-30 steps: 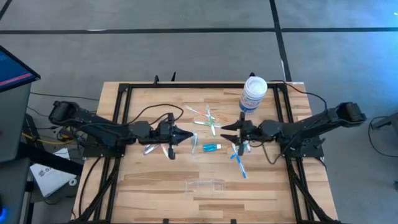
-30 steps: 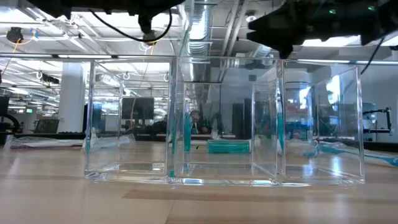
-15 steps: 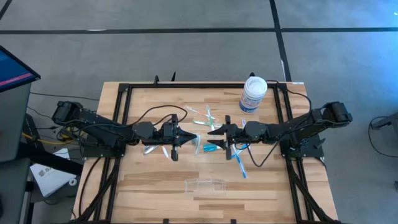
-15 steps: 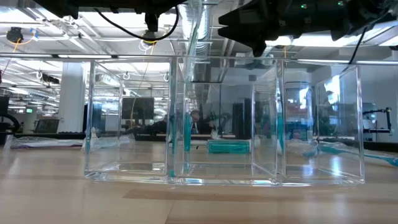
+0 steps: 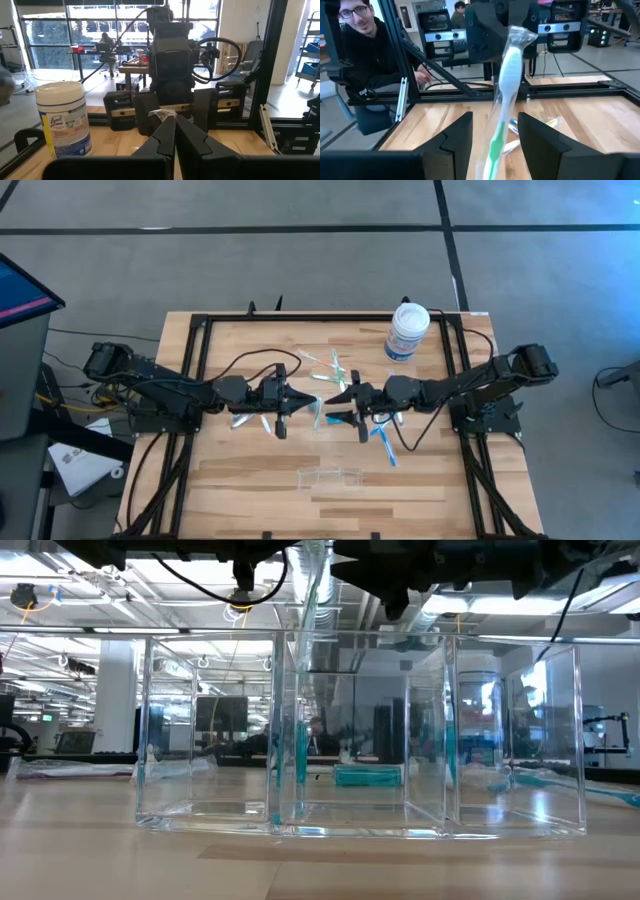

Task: Pick & Place toothbrushing station
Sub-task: Put the green toothbrush into the transparent organizer

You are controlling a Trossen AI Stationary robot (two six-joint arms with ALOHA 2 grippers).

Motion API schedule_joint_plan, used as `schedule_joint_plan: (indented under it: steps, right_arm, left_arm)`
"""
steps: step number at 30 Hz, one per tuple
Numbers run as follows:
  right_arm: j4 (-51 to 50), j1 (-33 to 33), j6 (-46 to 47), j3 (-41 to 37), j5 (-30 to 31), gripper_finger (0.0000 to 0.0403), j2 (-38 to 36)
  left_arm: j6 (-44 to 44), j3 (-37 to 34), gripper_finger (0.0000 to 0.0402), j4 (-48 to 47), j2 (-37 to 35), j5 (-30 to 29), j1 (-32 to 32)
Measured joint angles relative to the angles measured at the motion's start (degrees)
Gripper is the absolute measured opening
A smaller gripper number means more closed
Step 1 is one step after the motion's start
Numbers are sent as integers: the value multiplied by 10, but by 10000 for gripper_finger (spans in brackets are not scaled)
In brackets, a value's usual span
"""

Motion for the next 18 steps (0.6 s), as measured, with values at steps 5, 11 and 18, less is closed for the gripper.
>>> schedule_joint_plan:
  steps: [5,11,18]
  right_arm:
    - [32,-1,9,1,0,147,13]
    - [39,-9,9,15,0,147,49]
    - [43,-9,9,55,0,147,91]
  left_arm:
    - [0,0,0,0,0,0,0]
    - [0,0,0,0,0,0,0]
    - [0,-1,0,0,-1,0,0]
